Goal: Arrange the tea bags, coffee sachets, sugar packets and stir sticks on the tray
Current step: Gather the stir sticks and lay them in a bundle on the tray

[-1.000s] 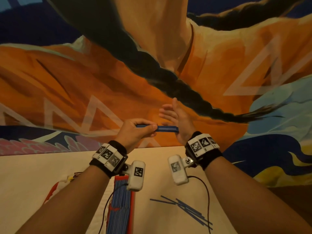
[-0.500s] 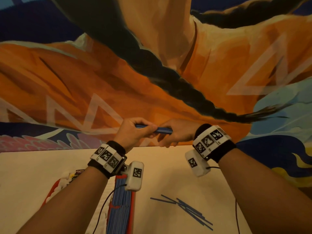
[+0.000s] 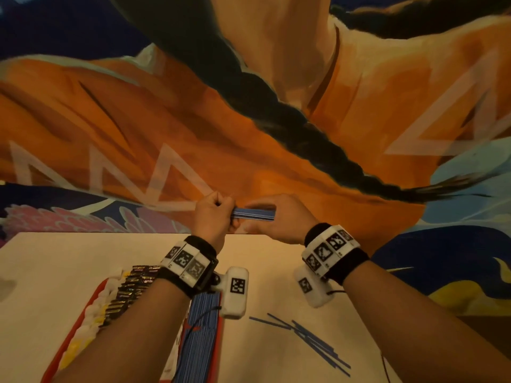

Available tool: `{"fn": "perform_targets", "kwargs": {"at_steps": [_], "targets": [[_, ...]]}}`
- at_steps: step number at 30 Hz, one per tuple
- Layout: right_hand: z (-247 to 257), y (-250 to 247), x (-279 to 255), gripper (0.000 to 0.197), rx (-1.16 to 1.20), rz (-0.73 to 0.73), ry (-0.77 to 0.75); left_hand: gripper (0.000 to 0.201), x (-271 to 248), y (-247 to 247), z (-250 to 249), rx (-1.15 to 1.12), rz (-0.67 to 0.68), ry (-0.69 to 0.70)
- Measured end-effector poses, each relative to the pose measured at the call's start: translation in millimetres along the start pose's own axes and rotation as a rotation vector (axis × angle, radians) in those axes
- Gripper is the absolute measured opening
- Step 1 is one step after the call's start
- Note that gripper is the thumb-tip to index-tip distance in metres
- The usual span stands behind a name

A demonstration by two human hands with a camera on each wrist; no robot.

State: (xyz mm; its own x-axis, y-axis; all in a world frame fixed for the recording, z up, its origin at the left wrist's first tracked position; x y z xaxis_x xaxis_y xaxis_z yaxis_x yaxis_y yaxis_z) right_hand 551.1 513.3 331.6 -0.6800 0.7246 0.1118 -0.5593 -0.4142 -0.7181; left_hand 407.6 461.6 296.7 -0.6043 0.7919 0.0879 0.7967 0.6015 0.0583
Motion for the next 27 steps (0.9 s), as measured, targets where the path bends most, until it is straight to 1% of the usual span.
{"fn": "perform_targets", "kwargs": {"at_steps": [1,3,4,5,6,8,9,10,11,13,14,15,16,17,19,21,24,27], "targets": [[0.9,-2.5,0.1,0.036,0.213,-0.046,-0.024,0.037,-0.9,-3.7,1.3,-0.022,-0.017,0.001],[-1.2,-8.5,1.4,0.029,0.594,-0.196,-0.013,0.038,-4.7,-6.0,2.4,-0.044,-0.034,0.011],[-3.4,-5.9,2.1,0.029,0.742,-0.243,0.016,0.038,-8.3,-4.6,2.1,-0.048,-0.034,0.02],[-5.1,-0.8,3.4,0.031,0.84,-0.267,0.053,0.038,-12.0,-2.6,2.9,-0.053,-0.033,0.024],[-5.6,3.7,4.7,0.033,0.87,-0.286,0.085,0.038,-15.5,-1.2,4.8,-0.067,-0.033,0.019],[-4.6,10.9,7.2,0.031,0.837,-0.285,0.101,0.037,-20.8,-2.4,8.6,-0.068,-0.021,0.013],[-4.0,16.5,9.0,0.026,0.816,-0.237,0.098,0.038,-21.7,-5.7,8.5,-0.044,-0.016,0.028],[-3.3,24.7,10.6,0.021,0.775,-0.147,0.091,0.038,-21.8,-10.2,6.8,-0.011,-0.011,0.052],[0.0,36.7,10.2,0.021,0.704,-0.011,0.083,0.039,-20.6,-16.5,5.2,0.023,-0.011,0.074],[3.8,68.3,3.7,0.033,0.41,0.297,0.078,0.039,-16.9,-30.4,3.7,0.094,-0.021,0.097],[2.4,83.0,-1.1,0.035,0.23,0.41,0.083,0.038,-15.4,-35.7,4.7,0.135,-0.017,0.098],[-0.4,93.3,-5.1,0.034,0.071,0.473,0.099,0.037,-15.0,-39.0,6.7,0.175,-0.001,0.094],[-4.5,100.9,-6.6,0.031,-0.043,0.494,0.128,0.036,-15.1,-41.8,9.3,0.21,0.02,0.09],[-9.5,107.6,-7.0,0.029,-0.105,0.496,0.175,0.035,-15.5,-44.5,12.2,0.244,0.041,0.087],[-17.8,123.6,-9.7,0.028,-0.132,0.494,0.269,0.033,-16.2,-51.6,20.5,0.313,0.065,0.074],[-22.2,140.7,-12.1,0.028,-0.126,0.482,0.322,0.032,-16.2,-62.1,34.1,0.332,0.065,0.041],[-27.0,164.8,-13.4,0.026,-0.154,0.448,0.348,0.03,-19.5,-83.9,63.9,0.239,0.01,-0.046],[-38.1,185.6,-13.7,0.023,-0.17,0.355,0.384,0.03,-34.7,-96.2,99.3,0.047,-0.038,-0.204]]}}
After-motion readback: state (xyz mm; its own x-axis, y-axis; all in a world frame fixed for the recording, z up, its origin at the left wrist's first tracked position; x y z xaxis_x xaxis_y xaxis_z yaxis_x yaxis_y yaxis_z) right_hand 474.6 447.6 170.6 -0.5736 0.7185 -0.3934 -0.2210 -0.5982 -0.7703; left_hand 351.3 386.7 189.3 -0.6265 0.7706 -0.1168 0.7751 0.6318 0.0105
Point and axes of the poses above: each hand's wrist, its own x-axis towards the middle knuckle, its own y-axis out of the palm, z = x × y, the point moved 10 cm from there along x, towards the middle knuckle, and after that the axes turned 2 degrees about y, right-handed, at the moved point
